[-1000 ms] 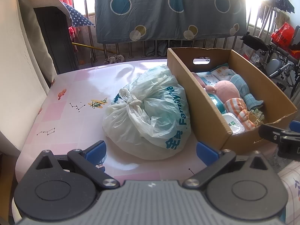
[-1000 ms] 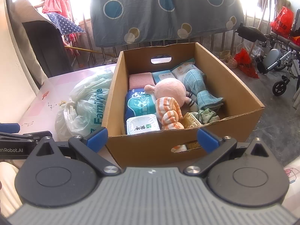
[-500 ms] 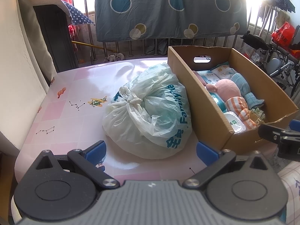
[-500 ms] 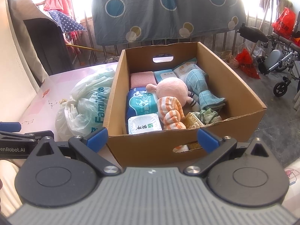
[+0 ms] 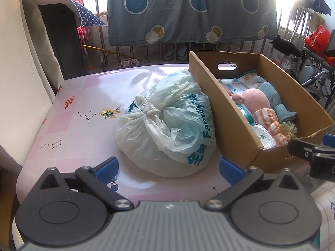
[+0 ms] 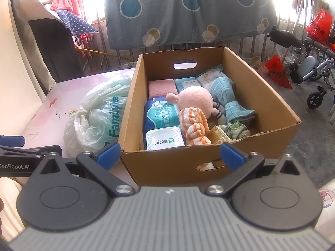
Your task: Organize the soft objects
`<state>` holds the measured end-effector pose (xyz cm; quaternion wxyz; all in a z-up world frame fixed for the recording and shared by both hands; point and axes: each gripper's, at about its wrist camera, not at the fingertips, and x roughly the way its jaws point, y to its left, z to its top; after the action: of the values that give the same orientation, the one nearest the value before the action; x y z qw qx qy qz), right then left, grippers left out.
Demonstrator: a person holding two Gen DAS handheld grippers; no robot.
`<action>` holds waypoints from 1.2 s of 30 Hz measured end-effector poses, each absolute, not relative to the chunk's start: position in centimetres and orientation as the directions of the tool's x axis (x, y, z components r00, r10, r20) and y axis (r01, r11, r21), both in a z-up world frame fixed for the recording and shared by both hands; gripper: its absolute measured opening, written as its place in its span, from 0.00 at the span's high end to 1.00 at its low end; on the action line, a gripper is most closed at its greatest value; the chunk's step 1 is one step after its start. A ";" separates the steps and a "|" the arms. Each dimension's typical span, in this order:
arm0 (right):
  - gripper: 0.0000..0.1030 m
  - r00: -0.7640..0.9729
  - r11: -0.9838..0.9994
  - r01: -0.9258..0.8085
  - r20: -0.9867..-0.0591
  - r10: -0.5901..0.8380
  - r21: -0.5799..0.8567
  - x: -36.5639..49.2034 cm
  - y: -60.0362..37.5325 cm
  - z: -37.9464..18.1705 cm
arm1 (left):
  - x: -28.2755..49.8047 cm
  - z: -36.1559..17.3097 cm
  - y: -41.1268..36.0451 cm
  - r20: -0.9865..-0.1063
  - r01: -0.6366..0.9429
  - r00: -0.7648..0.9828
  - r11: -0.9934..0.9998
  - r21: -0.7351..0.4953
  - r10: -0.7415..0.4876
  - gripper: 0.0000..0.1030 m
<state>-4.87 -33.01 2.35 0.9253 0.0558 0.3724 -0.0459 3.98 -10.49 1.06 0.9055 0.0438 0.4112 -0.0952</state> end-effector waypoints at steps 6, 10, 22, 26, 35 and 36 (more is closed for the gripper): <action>0.01 0.718 0.989 0.126 -0.695 -0.043 0.070 -4.8 -33.0 2.3 | 4.0 1.1 -10.5 -0.753 0.208 0.644 0.978 0.001 -0.137 0.00; 0.01 0.718 0.990 0.126 -0.695 -0.043 0.069 -4.8 -33.0 2.4 | 4.0 1.1 -10.4 -0.753 0.208 0.644 0.978 0.001 -0.137 0.00; 0.01 0.719 0.990 0.125 -0.694 -0.042 0.070 -4.8 -33.0 2.5 | 3.9 1.3 -10.5 -0.751 0.206 0.647 0.979 0.002 -0.135 0.00; 0.01 0.719 0.990 0.125 -0.694 -0.041 0.070 -4.8 -33.0 2.5 | 3.9 1.3 -10.5 -0.751 0.206 0.646 0.979 0.001 -0.135 0.00; 0.01 0.718 0.990 0.126 -0.695 -0.042 0.070 -4.8 -32.9 2.6 | 3.8 1.3 -10.5 -0.751 0.204 0.646 0.979 0.001 -0.134 0.00; 0.01 0.718 0.990 0.125 -0.695 -0.041 0.070 -4.8 -32.9 2.6 | 3.8 1.3 -10.5 -0.751 0.206 0.647 0.979 0.001 -0.135 0.00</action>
<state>-4.83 -32.92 2.55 0.9251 0.0561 0.3728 -0.0449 3.83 -10.53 1.30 0.9063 0.0429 0.4098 -0.0940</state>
